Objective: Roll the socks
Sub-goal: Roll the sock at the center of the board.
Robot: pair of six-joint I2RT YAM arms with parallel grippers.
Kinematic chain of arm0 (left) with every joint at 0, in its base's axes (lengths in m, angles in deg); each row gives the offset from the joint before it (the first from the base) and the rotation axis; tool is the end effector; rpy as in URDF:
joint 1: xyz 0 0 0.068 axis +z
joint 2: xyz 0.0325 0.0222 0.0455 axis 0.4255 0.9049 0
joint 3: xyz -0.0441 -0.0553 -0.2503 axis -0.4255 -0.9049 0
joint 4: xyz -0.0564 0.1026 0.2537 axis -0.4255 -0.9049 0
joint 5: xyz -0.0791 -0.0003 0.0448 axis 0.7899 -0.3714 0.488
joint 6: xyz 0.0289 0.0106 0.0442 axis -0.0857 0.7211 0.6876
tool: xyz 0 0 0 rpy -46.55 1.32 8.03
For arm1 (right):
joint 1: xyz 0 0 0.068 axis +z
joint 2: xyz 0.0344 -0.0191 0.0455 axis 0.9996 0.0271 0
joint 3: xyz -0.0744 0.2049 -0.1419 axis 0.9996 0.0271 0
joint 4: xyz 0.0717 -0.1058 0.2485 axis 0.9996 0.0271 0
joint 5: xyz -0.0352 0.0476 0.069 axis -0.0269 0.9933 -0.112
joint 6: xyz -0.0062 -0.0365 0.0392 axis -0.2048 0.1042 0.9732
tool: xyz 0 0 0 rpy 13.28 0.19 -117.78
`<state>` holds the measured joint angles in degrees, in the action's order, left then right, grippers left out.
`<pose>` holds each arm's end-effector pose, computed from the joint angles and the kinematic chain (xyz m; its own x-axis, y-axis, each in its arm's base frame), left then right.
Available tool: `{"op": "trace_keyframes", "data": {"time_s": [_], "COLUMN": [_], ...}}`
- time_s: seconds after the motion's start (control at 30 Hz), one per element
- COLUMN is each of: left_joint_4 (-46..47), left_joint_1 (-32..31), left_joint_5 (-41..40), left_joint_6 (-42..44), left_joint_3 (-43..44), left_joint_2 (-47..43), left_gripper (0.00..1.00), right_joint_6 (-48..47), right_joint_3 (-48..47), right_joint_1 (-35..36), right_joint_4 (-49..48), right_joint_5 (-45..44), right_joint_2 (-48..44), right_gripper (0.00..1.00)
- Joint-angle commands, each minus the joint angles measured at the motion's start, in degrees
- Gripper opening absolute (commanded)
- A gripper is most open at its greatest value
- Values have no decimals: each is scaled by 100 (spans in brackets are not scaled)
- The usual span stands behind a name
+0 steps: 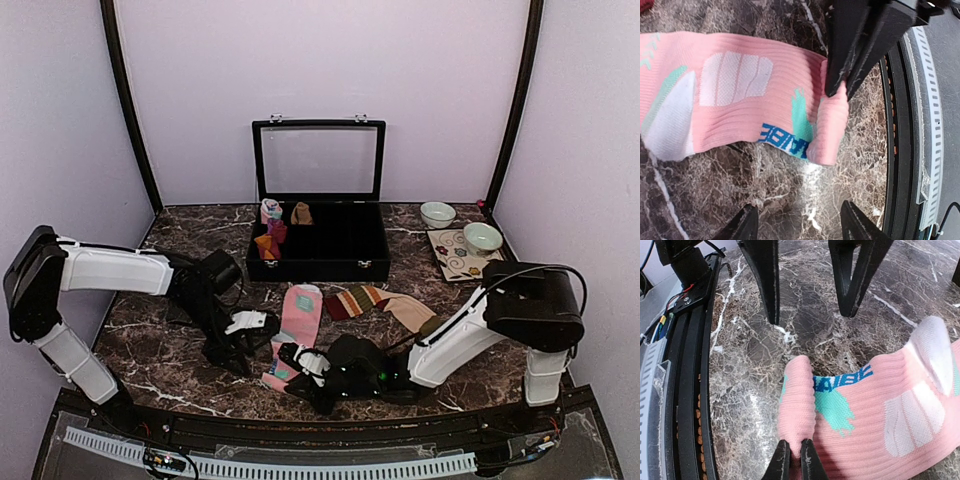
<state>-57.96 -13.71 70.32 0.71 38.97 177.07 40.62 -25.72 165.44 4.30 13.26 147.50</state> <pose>0.2116 -0.1951 0.1374 -0.0979 0.8437 -0.5278 0.9777 -0.0174 -0.2093 0.0819 0.3588 0.0677 -0.2897 -0.4367 -0.8517 -0.9422 0.2864 0.1737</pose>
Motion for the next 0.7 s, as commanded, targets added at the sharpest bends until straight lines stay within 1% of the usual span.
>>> {"op": "trace_keyframes", "data": {"time_s": [0.0, 0.13, 0.27, 0.4, 0.57, 0.67], "left_joint_4": [135, 44, 382, 700, 1053, 1270], "left_joint_1": [-50, -445, -916, -1192, -1302, -1377], "left_joint_5": [173, 140, -74, -295, -698, -972], "left_joint_6": [164, 321, 339, 387, 477, 475], "left_joint_3": [-223, -216, -258, -198, -195, -304], "left_joint_2": [-488, -528, -422, -306, -72, 44], "left_gripper": [57, 55, 52, 51, 50, 46], "right_joint_6": [620, 1013, 1315, 1512, 1582, 1645], "right_joint_3": [244, 232, 116, 43, 12, 41], "right_joint_1": [-266, -535, -766, -913, -999, -1034], "right_joint_4": [1065, 1195, 1389, 1535, 1601, 1530], "right_joint_5": [1083, 1570, 2110, 2303, 2366, 2381], "right_joint_2": [441, 598, 767, 848, 850, 876], "right_gripper": [5, 5, 5, 6, 6, 6]}}
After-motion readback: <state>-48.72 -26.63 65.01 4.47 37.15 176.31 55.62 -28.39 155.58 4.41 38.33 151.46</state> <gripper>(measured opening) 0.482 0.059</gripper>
